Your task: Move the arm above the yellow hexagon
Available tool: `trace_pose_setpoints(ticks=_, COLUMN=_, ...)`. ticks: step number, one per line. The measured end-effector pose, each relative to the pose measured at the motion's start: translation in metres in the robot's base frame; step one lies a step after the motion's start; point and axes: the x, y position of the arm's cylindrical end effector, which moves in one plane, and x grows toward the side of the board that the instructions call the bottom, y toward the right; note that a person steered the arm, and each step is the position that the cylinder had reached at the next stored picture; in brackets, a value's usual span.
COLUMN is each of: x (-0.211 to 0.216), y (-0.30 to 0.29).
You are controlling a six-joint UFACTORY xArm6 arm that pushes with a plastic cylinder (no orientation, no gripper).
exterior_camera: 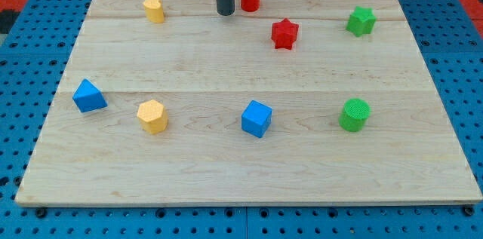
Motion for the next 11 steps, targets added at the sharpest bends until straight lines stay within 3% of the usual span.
trace_pose_setpoints(ticks=2, x=0.099, y=0.059)
trace_pose_setpoints(ticks=4, x=0.091, y=0.221)
trace_pose_setpoints(ticks=5, x=0.104, y=0.261)
trace_pose_setpoints(ticks=7, x=0.196, y=0.138)
trace_pose_setpoints(ticks=8, x=0.200, y=0.048)
trace_pose_setpoints(ticks=9, x=0.154, y=-0.044)
trace_pose_setpoints(ticks=10, x=0.152, y=-0.158)
trace_pose_setpoints(ticks=11, x=0.143, y=-0.214)
